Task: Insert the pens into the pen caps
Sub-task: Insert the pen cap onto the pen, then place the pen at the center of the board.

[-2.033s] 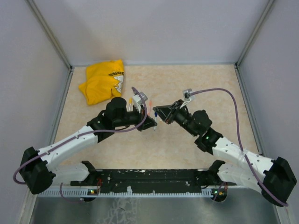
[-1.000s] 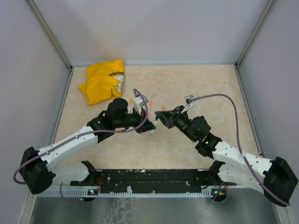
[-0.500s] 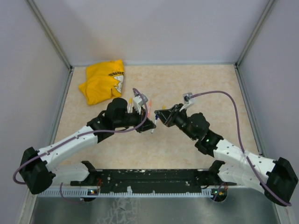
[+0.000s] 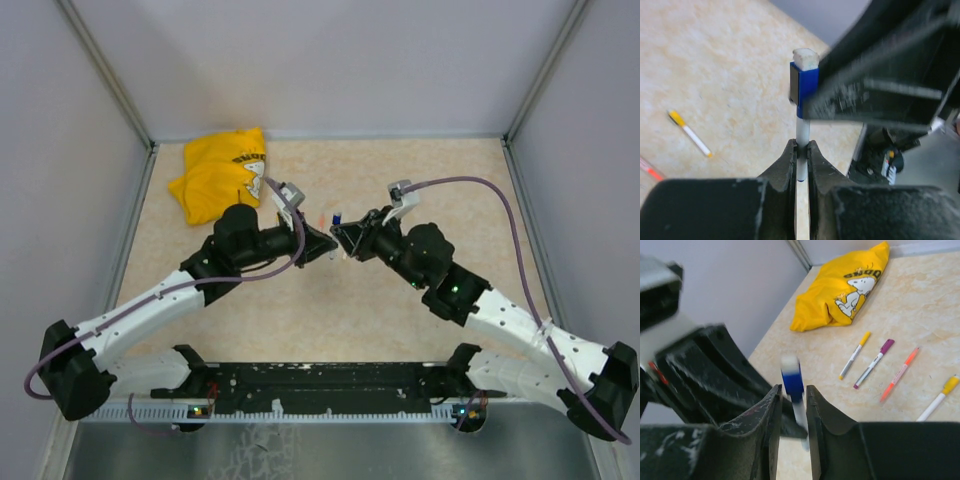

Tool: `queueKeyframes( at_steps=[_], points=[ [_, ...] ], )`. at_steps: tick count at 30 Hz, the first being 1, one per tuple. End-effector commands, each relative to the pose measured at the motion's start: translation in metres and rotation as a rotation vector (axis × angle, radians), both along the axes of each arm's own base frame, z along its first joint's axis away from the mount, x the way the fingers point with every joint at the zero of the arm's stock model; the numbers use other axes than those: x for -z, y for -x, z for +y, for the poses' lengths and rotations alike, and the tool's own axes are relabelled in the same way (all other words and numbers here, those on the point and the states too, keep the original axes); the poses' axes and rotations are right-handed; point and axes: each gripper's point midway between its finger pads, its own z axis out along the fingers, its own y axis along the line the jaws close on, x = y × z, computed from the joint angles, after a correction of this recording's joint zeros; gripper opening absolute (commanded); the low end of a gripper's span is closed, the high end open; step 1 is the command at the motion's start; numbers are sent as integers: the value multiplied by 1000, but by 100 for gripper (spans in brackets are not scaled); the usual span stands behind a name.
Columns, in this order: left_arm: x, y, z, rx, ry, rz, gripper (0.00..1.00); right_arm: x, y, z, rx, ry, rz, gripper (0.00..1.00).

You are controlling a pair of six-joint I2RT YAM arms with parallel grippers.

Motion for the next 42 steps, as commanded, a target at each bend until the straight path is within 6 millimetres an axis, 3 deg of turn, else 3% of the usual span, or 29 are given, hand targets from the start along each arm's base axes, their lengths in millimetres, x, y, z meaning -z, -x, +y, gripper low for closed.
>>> queueKeyframes(
  at_steps=[1,5,11,18,27,32,42],
  points=[
    [-78,-27,9,-109,175,-198,0,-2,18,6,-84,55,-17,28],
    [-69,-25,10,-111,159,-184,0,-24,20,-3,-63,-9,-96,33],
    [-55,-27,14,-130,127,-160,0,-14,16,-20,16,-20,-120,36],
    [-43,-33,15,-160,97,-130,0,38,9,-42,114,87,-52,38],
    [-13,-61,10,-254,-44,-27,0,103,2,-71,236,282,46,42],
    [20,-75,1,-270,-147,46,0,120,4,-84,282,335,103,44],
    [98,-113,-4,-350,-433,174,0,127,5,-95,323,355,138,45]
  ],
)
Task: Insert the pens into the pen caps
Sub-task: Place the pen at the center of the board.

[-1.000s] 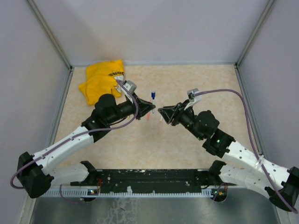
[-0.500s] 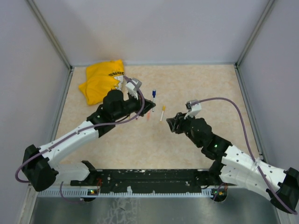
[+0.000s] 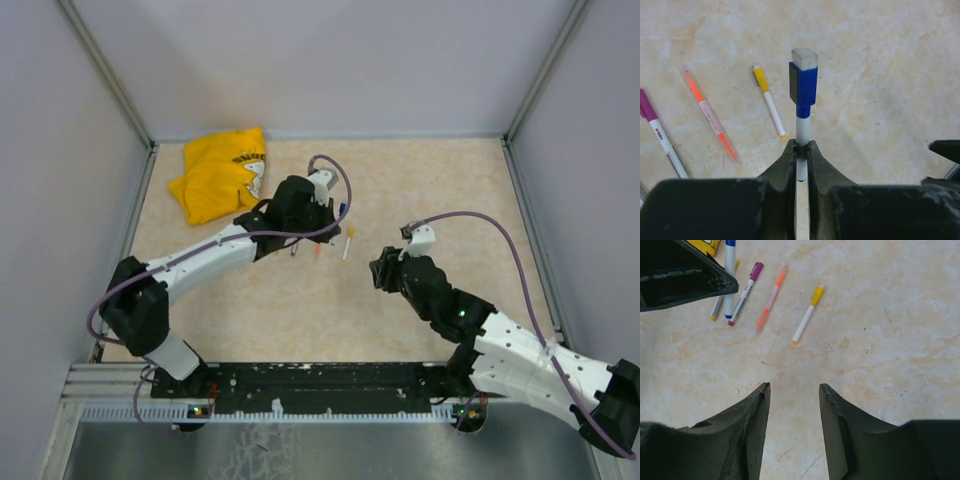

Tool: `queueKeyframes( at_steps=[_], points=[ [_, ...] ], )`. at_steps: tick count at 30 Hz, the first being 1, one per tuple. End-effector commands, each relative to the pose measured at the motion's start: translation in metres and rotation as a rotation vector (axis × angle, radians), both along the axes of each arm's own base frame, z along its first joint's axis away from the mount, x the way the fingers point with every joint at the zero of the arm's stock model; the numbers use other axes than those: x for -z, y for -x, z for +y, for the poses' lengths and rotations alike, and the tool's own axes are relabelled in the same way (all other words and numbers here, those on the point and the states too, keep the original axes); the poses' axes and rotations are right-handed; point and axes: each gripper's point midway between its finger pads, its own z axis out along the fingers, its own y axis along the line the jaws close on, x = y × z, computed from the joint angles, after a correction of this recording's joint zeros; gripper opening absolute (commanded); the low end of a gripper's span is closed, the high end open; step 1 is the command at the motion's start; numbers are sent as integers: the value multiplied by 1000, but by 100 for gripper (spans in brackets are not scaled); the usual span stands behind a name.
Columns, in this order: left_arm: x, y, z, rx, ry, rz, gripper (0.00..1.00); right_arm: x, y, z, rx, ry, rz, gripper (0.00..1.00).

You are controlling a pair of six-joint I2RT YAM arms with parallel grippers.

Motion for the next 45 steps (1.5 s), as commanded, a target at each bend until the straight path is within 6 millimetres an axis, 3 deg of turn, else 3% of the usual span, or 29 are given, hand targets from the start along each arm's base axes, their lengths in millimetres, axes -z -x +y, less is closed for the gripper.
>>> queueKeyframes(
  at_steps=[1,8,12,30,38,45],
  points=[
    [23,-17,8,-74,-129,48,0,-14,-3,-6,48,-30,-35,45],
    [69,-31,1,-117,-245,172,0,-8,-3,-10,63,-13,-24,45],
    [86,-37,2,-151,-271,202,0,-6,-2,-11,66,-10,-19,45],
    [131,-48,-1,-181,-305,283,1,6,2,-16,75,-1,8,45],
    [140,-48,3,-197,-323,319,12,7,3,-18,85,-15,5,45],
    [143,-48,10,-216,-322,330,13,9,3,-15,68,-10,9,45]
  ],
)
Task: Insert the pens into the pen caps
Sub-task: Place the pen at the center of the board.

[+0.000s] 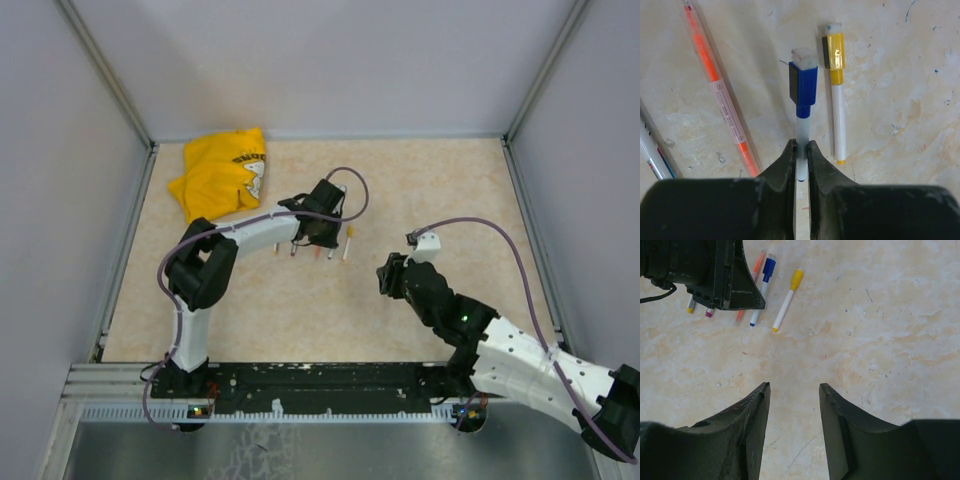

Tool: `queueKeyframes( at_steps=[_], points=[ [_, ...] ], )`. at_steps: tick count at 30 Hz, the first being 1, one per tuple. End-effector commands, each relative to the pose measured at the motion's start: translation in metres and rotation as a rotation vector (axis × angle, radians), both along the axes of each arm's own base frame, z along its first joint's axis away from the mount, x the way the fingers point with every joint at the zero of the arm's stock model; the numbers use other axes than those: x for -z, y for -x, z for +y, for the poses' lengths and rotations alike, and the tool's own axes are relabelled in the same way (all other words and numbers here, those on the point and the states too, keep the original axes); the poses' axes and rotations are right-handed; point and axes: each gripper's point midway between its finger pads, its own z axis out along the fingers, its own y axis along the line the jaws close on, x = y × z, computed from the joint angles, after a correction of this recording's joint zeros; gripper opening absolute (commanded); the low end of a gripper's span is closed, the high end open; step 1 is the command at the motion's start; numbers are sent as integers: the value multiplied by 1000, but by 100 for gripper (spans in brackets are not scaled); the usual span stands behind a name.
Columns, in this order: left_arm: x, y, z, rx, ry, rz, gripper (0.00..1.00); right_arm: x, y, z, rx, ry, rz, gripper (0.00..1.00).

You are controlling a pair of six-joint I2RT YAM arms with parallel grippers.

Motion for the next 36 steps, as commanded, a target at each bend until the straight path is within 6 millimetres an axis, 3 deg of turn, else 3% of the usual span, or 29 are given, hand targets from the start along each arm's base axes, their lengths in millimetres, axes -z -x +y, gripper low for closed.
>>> queueKeyframes(
  at_steps=[1,8,17,24,29,36],
  points=[
    [-1,-5,2,-23,7,2,13,-13,-4,5,7,-32,-37,45],
    [3,-11,3,-37,16,6,14,-13,-5,6,3,-30,-37,45],
    [12,-16,7,-47,20,26,25,-14,-5,7,-3,-26,-36,45],
    [2,-16,4,-32,50,17,31,-15,-6,6,4,-27,-37,45],
    [-32,-18,-1,8,112,-58,35,-22,-5,7,-11,-22,-39,48],
    [-125,-15,6,63,280,-351,46,-31,-10,11,-57,-20,-8,52]
  ],
)
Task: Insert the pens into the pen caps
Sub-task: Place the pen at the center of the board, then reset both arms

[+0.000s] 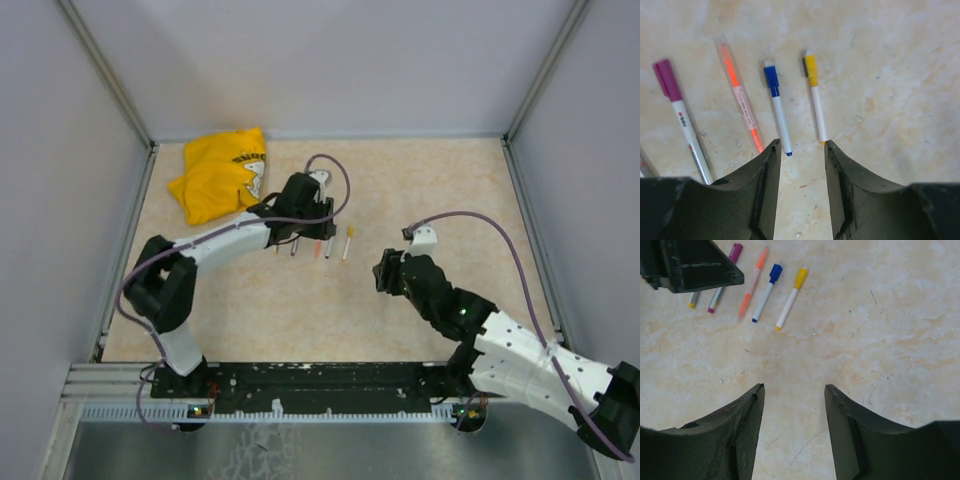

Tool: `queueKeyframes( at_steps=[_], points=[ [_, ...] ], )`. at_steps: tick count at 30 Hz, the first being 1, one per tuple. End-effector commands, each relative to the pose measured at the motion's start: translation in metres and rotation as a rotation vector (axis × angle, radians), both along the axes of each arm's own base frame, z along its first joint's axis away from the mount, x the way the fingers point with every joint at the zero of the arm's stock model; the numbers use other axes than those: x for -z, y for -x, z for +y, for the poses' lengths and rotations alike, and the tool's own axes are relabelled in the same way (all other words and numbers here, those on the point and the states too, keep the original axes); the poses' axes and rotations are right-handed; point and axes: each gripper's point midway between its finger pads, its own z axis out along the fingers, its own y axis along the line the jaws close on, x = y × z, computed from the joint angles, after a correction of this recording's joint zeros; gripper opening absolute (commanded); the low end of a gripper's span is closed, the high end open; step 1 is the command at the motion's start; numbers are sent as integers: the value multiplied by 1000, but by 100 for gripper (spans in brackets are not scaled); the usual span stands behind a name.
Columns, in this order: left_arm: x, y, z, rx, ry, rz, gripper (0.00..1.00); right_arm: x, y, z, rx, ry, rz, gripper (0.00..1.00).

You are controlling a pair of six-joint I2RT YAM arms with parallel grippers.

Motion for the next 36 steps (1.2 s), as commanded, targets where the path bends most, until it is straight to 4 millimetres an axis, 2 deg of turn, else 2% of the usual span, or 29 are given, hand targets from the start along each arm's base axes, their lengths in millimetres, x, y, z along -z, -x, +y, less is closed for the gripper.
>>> queueKeyframes(
  at_steps=[1,4,8,14,19,23,27,32,36],
  points=[
    [-93,-13,0,22,164,-282,46,-32,-12,12,-58,-89,-27,52],
    [-123,-7,16,-7,212,-376,49,-37,-21,13,-93,-169,-16,56],
    [-152,1,46,-94,274,-464,52,-50,-32,5,-97,-218,-30,59],
    [-172,9,98,-227,283,-510,60,-65,-45,-20,-56,-324,-45,68],
    [-178,27,135,-295,233,-569,73,-80,-46,-45,20,-320,-126,72],
    [-175,41,161,-359,186,-589,81,-98,-44,-62,83,-306,-223,73],
    [-174,55,182,-409,164,-613,99,-117,-37,-73,117,-323,-327,73],
    [-169,66,208,-505,129,-615,100,-128,-31,-79,129,-324,-390,74],
    [-164,73,220,-537,108,-625,100,-125,-29,-81,129,-303,-394,74]
  ],
)
